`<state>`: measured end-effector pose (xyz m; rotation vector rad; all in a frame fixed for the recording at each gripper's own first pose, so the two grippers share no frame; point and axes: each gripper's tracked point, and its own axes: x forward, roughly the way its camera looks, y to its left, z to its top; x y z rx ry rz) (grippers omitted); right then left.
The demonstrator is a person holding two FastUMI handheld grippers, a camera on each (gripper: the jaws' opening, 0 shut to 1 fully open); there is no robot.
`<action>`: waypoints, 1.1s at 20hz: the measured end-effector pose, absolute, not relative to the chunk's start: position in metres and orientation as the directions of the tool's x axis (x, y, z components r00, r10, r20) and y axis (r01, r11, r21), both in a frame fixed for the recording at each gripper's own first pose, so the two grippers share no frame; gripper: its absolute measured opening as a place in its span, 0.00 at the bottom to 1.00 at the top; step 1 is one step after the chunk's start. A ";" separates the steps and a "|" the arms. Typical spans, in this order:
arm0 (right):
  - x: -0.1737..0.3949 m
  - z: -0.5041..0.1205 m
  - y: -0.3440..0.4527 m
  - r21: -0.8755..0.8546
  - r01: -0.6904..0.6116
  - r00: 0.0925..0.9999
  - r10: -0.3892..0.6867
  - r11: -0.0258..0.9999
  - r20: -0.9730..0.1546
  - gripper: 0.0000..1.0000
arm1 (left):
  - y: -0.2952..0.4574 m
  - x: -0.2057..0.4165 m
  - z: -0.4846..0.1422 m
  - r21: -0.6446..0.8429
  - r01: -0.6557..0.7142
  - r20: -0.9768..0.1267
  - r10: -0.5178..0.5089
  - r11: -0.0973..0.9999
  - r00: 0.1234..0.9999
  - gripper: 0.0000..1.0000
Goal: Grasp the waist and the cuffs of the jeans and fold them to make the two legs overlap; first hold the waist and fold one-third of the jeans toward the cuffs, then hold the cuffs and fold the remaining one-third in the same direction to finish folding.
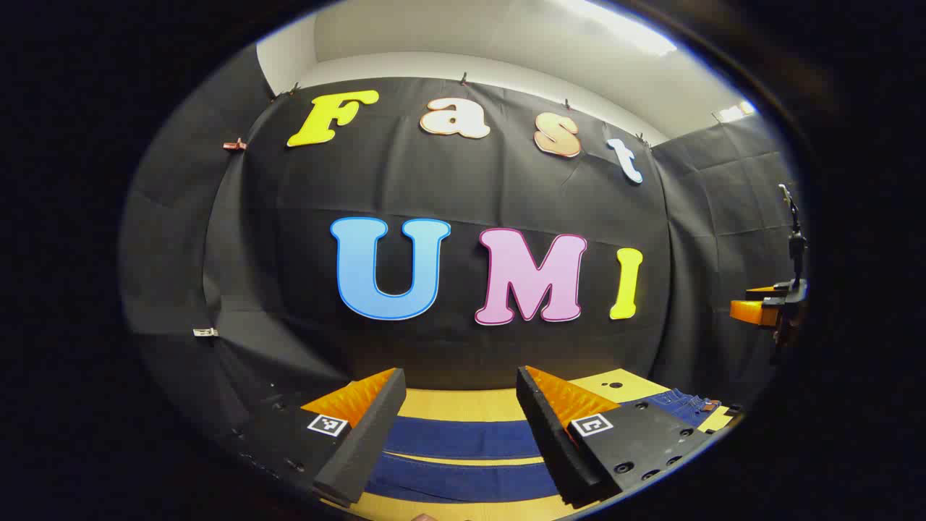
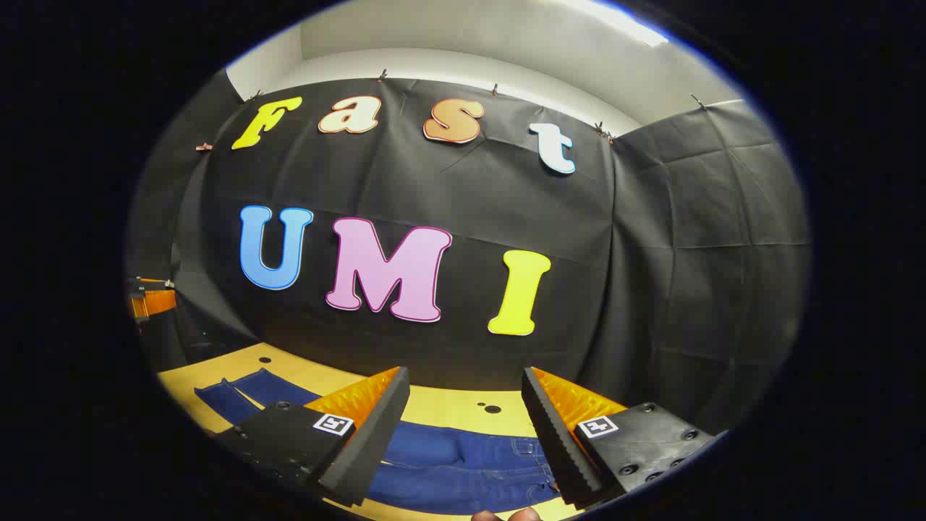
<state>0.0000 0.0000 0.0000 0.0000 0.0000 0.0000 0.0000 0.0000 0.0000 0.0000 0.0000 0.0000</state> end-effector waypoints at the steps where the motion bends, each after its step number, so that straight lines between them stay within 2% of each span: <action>1: -0.002 -0.002 -0.004 -0.011 0.008 1.000 -0.008 1.000 -0.003 0.94 | 0.003 0.001 0.000 0.003 -0.004 -0.005 0.004 1.000 1.000 0.96; 3: -0.005 -0.003 -0.013 -0.038 0.024 1.000 -0.024 0.999 -0.005 0.96 | 0.009 0.001 0.000 0.023 -0.010 -0.005 0.010 1.000 1.000 0.96; 8: -0.007 -0.003 -0.026 -0.072 0.050 0.999 -0.050 0.996 -0.002 0.94 | 0.012 0.002 -0.001 0.046 0.003 -0.011 -0.003 0.999 1.000 0.96; 12: -0.005 0.007 -0.020 -0.047 0.047 0.999 -0.046 0.998 0.023 0.96 | 0.008 0.001 0.004 0.044 0.009 -0.002 -0.009 0.999 1.000 0.96; 15: -0.003 0.009 -0.012 -0.050 0.033 0.999 -0.031 0.998 0.036 0.94 | 0.001 0.002 0.008 0.064 0.014 0.013 -0.015 0.998 1.000 0.96; 16: -0.003 0.007 -0.009 -0.054 0.026 0.999 -0.025 0.998 0.034 0.98 | -0.001 0.002 0.006 0.071 0.022 0.012 -0.023 0.997 1.000 0.96; 17: -0.003 0.005 -0.008 -0.061 0.024 0.999 -0.022 0.998 0.031 0.98 | -0.002 0.003 0.004 0.077 0.030 0.007 -0.030 0.997 1.000 0.96; 18: -0.003 0.003 -0.008 -0.069 0.024 0.999 -0.023 0.997 0.024 0.94 | 0.000 0.003 -0.001 0.082 0.035 -0.005 -0.035 0.996 0.999 0.96; 19: -0.003 -0.001 -0.008 -0.076 0.028 1.000 -0.027 0.997 0.012 0.99 | 0.002 0.003 -0.009 0.084 0.040 -0.021 -0.038 0.996 0.999 0.95; 20: -0.004 -0.003 -0.008 -0.081 0.024 1.000 -0.023 0.996 0.006 0.96 | 0.006 0.002 -0.019 0.078 0.045 -0.043 -0.042 0.996 0.998 0.94; 21: -0.004 -0.005 -0.005 -0.088 0.018 1.000 -0.017 0.996 0.005 0.98 | 0.007 0.000 -0.031 0.064 0.055 -0.069 -0.051 0.996 0.996 0.94; 22: -0.006 -0.007 -0.004 -0.099 0.016 1.000 -0.016 0.995 -0.001 0.94 | 0.010 -0.001 -0.044 0.051 0.063 -0.092 -0.058 0.997 0.994 0.94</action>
